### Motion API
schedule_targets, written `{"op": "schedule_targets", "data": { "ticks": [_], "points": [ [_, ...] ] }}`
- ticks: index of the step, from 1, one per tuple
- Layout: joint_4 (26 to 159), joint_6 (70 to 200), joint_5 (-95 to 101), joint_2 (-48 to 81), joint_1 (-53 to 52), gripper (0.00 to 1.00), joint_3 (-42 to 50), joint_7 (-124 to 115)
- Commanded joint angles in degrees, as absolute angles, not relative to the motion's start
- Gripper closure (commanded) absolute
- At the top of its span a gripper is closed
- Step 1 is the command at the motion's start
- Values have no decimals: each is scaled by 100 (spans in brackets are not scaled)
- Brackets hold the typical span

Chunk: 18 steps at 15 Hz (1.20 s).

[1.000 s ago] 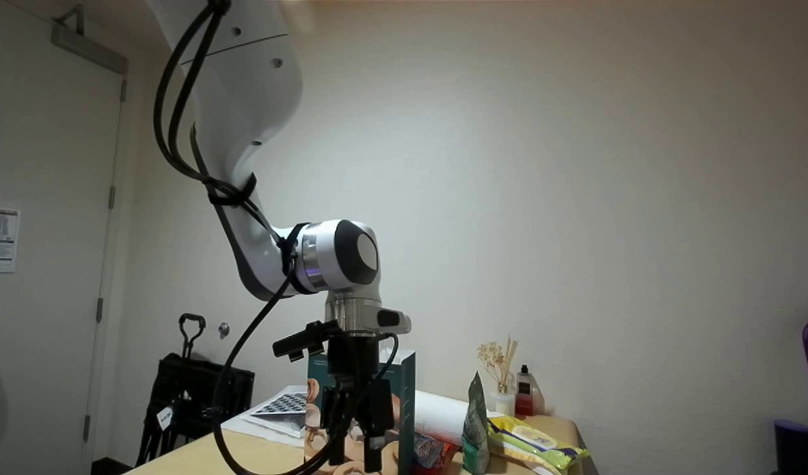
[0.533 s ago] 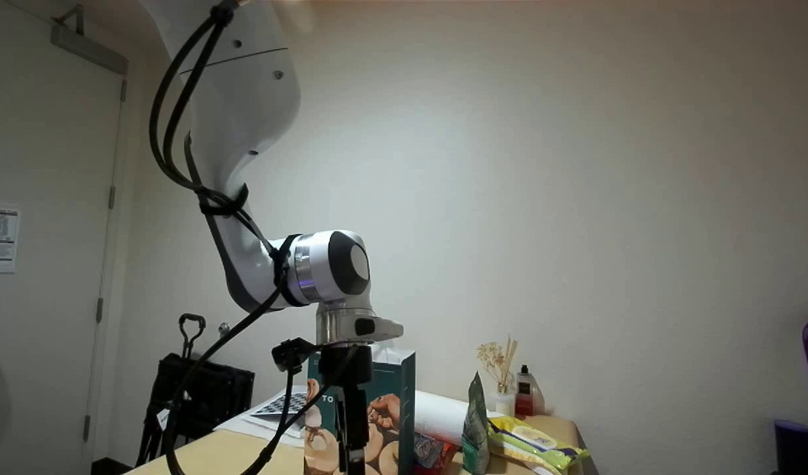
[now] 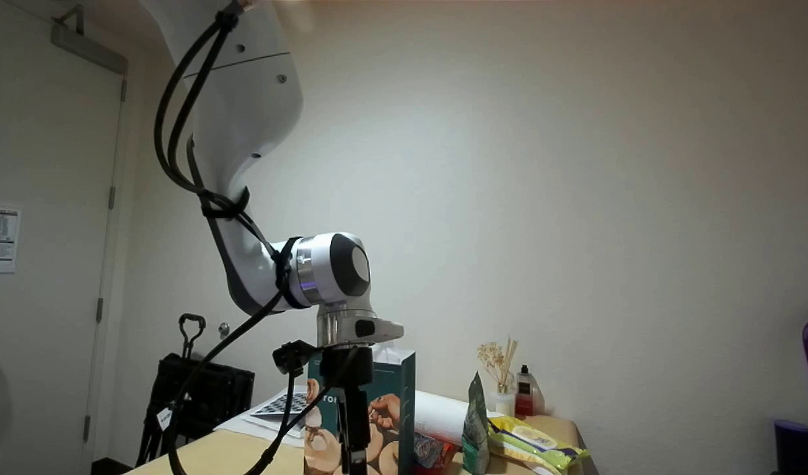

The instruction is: Pick up the sachet from the table and put it in the bag.

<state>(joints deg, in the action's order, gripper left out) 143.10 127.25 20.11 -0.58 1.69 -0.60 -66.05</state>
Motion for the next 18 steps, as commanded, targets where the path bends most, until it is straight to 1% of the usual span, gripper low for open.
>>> {"op": "schedule_targets", "data": {
  "ticks": [1, 7, 8, 12, 15, 18],
  "points": [
    [13957, 12779, 1857, 418, 145, 0, 12, -6477],
    [13686, 12658, 2023, 851, 109, 0, 142, -5894],
    [13759, 12723, 1975, 764, 51, 0, 157, -6241],
    [13727, 12721, 1977, 822, 11, 0, 206, -6209],
    [13674, 12984, 1876, 1230, -73, 0, 232, -6966],
    [13599, 13144, 1707, 1656, -122, 0, 258, -6907]
  ]
}}
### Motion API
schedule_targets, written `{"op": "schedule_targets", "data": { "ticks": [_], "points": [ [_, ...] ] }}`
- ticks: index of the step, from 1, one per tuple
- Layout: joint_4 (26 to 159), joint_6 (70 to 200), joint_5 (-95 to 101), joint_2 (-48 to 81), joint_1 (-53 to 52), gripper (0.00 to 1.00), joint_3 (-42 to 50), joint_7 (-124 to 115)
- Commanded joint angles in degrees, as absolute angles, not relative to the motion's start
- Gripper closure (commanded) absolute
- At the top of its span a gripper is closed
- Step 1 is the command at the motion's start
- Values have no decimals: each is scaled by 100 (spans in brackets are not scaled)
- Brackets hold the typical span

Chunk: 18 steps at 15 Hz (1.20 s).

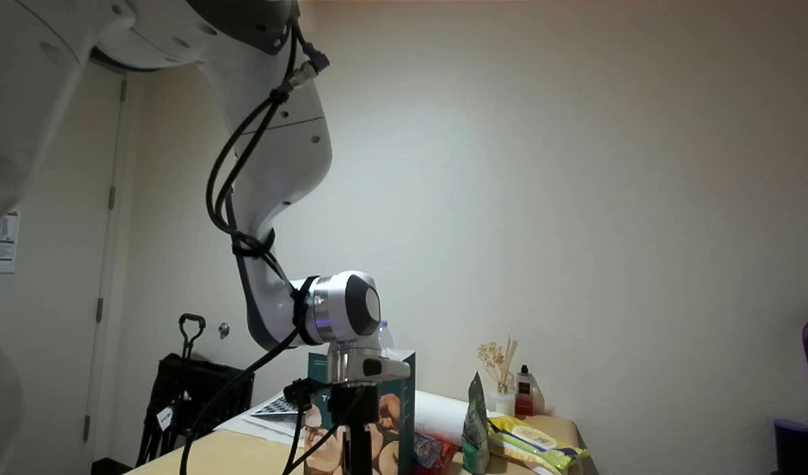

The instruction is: Pick up the sachet from the table and put it in the bag.

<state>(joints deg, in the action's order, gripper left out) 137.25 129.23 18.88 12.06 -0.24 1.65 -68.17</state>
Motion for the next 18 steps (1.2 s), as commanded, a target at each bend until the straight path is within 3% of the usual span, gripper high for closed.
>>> {"op": "schedule_targets", "data": {
  "ticks": [1, 6, 13, 18],
  "points": [
    [13592, 13218, 1651, 1760, -136, 0, 276, -6831],
    [13553, 13241, 1741, 1920, -316, 0, 457, -6784],
    [13445, 14373, 2145, 2034, -704, 0, 1093, -8861],
    [13404, 13954, 1840, 2044, -606, 0, 996, -8551]
  ]
}}
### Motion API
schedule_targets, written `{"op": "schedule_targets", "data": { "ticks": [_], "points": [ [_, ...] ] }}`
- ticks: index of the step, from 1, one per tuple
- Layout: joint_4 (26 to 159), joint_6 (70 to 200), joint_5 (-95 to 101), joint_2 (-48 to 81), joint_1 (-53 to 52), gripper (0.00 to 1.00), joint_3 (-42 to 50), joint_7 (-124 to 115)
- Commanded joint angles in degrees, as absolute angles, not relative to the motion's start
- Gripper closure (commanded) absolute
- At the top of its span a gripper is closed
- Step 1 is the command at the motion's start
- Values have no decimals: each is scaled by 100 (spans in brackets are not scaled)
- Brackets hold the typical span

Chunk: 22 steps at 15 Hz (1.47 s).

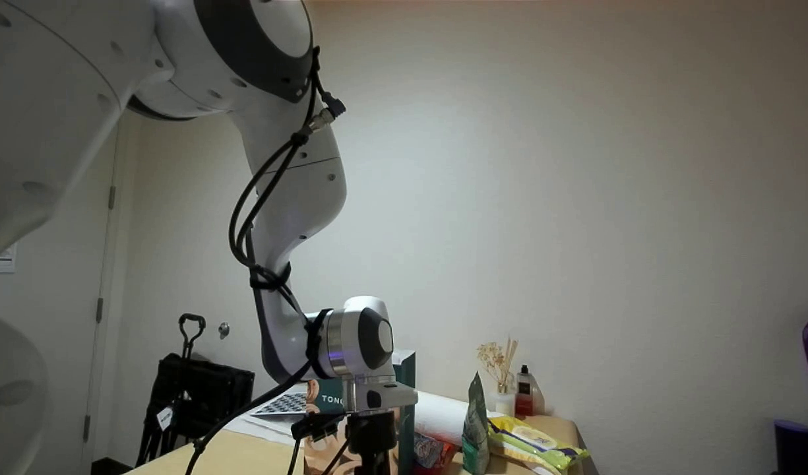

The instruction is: Pick up the sachet from the table and put it in the bag.

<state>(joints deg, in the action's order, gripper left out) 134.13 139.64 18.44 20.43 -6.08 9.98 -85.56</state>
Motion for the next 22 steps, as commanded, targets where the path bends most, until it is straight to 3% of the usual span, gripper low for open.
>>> {"op": "schedule_targets", "data": {
  "ticks": [1, 4, 5, 7, 12, 13, 15, 17, 18, 19, 20, 22],
  "points": [
    [13324, 13972, 1941, 2130, -616, 0, 1023, -8499],
    [13204, 13999, 1981, 2221, -583, 0, 1015, -8367],
    [13177, 14025, 1929, 2244, -553, 25, 994, -8299],
    [13141, 14064, 1856, 2278, -510, 32, 968, -8157],
    [13044, 14014, 1590, 2419, -398, 66, 913, -7818],
    [13025, 14011, 1559, 2454, -384, 22, 917, -7753],
    [13000, 13955, 1512, 2510, -386, 25, 928, -7635],
    [13015, 14001, 1521, 2533, -390, 13, 950, -7530],
    [13024, 14015, 1511, 2537, -382, 26, 952, -7488],
    [13021, 14022, 1494, 2550, -375, 51, 957, -7454],
    [13011, 14023, 1453, 2565, -365, 51, 960, -7435],
    [13003, 14034, 1348, 2581, -340, 62, 955, -7393]
  ]
}}
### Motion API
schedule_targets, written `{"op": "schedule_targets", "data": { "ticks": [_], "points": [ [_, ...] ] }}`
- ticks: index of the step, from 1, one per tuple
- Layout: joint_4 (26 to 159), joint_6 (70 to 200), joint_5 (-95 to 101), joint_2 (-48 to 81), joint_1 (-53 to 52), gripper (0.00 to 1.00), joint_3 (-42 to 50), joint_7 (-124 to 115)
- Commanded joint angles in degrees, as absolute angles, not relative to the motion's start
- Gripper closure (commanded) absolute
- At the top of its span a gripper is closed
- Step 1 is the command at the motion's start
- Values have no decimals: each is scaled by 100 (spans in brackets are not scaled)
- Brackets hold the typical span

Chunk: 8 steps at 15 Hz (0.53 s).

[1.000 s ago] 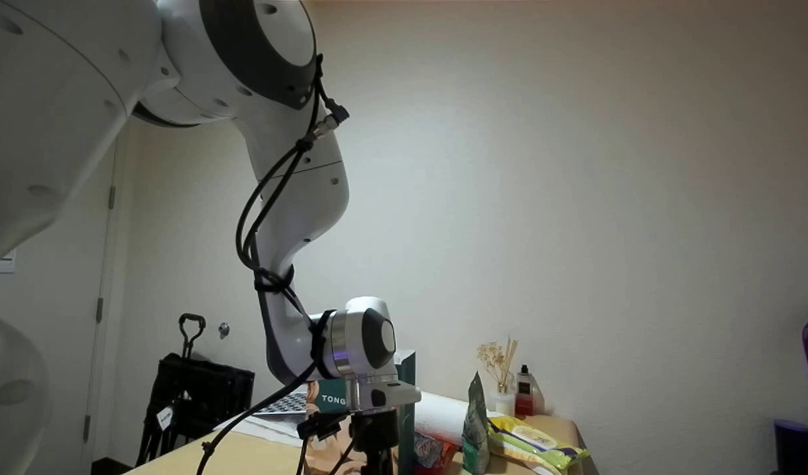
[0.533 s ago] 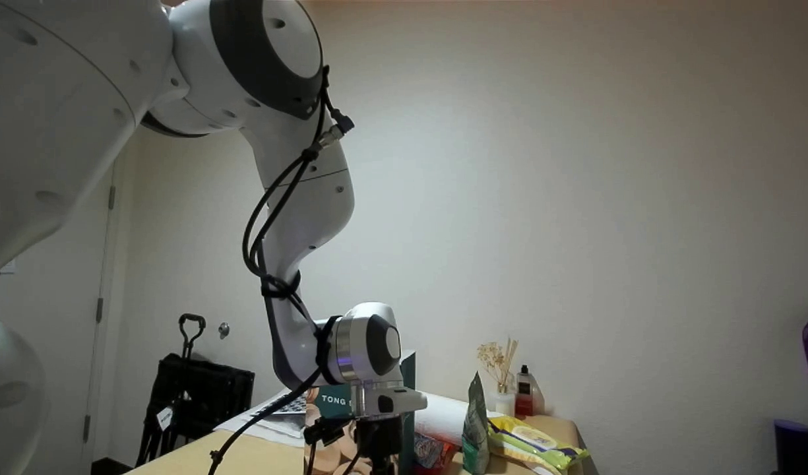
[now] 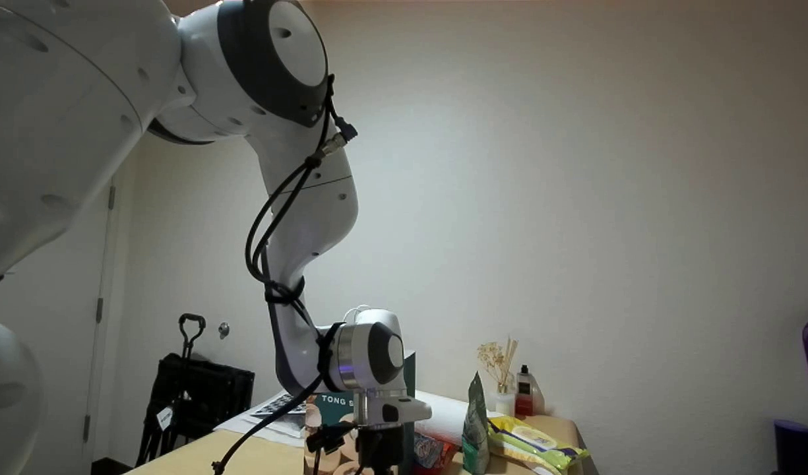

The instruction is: Pick up the sachet from the table and put it in the bag.

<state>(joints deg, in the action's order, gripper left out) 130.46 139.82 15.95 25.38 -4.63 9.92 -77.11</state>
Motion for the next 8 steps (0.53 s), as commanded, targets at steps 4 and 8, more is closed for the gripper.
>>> {"op": "schedule_targets", "data": {
  "ticks": [4, 8],
  "points": [
    [12986, 14022, 1286, 2587, -362, 89, 982, -7395],
    [12967, 14044, 1152, 2573, -316, 100, 947, -7234]
  ]
}}
